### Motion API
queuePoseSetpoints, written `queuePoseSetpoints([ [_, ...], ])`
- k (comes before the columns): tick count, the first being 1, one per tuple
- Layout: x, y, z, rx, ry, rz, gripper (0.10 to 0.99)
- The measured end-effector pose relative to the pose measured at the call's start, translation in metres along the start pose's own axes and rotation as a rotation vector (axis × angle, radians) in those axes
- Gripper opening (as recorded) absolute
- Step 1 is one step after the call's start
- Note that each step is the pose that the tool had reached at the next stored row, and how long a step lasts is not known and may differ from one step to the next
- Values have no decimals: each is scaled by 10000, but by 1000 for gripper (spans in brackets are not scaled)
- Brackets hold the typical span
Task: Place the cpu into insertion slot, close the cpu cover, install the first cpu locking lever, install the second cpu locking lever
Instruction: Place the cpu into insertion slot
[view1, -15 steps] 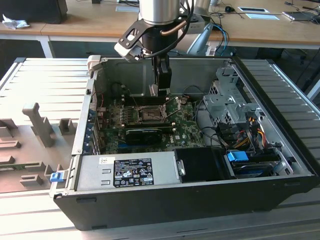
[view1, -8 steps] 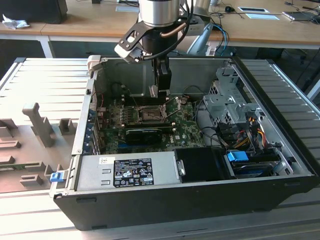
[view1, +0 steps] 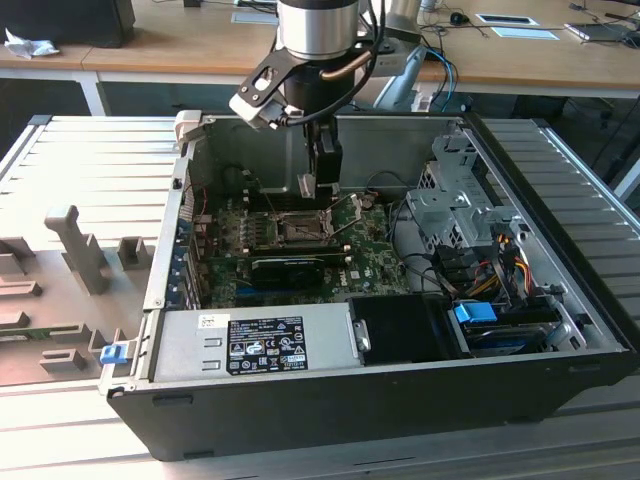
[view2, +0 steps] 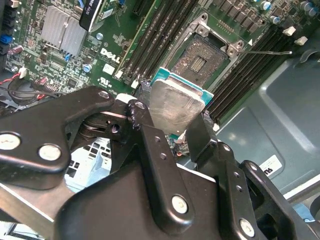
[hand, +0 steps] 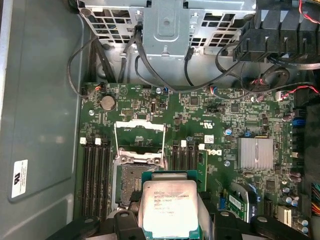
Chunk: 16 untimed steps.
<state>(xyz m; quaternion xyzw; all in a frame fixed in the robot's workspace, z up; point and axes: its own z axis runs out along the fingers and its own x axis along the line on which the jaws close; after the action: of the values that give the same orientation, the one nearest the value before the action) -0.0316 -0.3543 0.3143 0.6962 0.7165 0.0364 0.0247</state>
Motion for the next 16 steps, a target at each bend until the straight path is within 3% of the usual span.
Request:
queuePoseSetpoints([
  [7,3,-10,101,-4,-21,252,525],
  [16,2,-15,156,-4,-23,267,525],
])
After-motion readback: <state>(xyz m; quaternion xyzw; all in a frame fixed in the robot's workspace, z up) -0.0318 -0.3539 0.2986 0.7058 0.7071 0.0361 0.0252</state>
